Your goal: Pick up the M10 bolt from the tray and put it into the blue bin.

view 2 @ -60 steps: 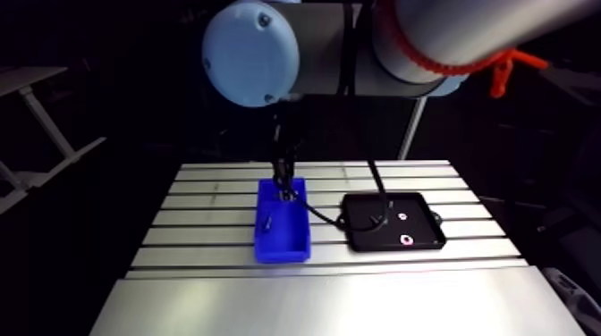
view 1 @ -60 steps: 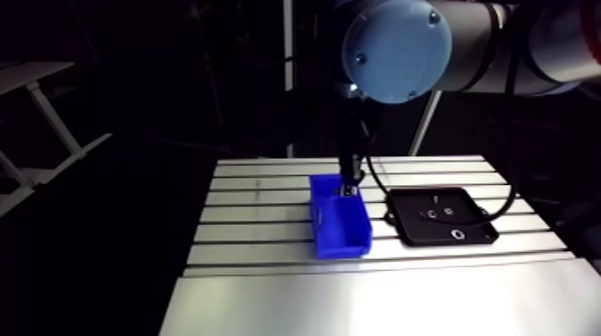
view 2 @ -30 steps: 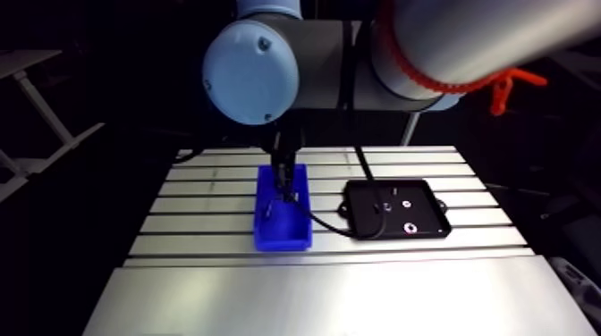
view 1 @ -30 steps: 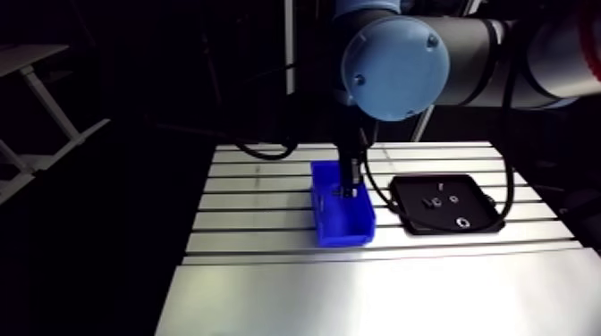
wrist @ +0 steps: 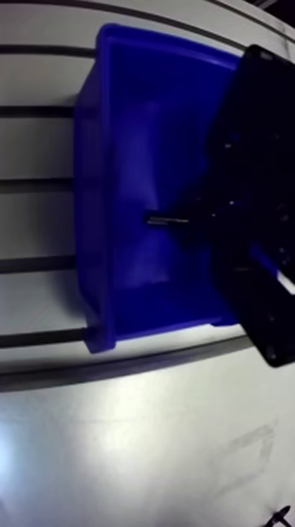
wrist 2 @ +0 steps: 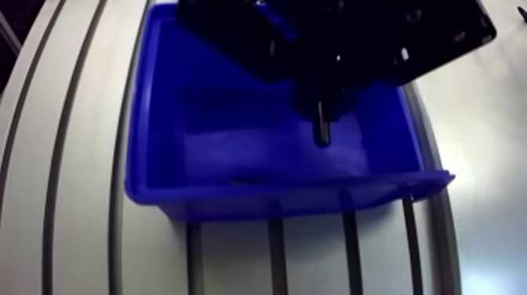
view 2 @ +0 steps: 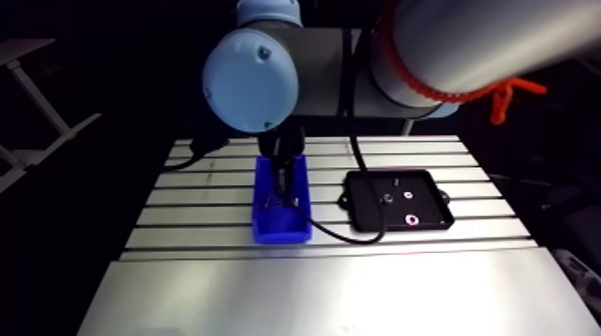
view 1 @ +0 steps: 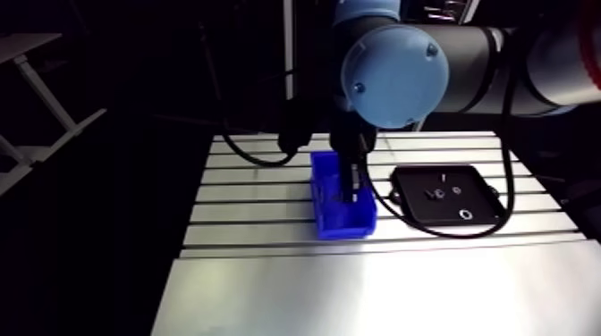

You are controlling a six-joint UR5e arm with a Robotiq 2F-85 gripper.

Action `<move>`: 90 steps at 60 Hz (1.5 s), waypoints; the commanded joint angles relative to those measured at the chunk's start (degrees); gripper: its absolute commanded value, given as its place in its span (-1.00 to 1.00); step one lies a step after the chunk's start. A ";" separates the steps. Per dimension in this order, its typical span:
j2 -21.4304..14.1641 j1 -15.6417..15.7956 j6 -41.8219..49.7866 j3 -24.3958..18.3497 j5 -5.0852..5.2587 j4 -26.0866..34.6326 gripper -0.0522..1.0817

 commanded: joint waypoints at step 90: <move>-7.92 0.37 5.63 -5.95 -0.29 12.78 -0.90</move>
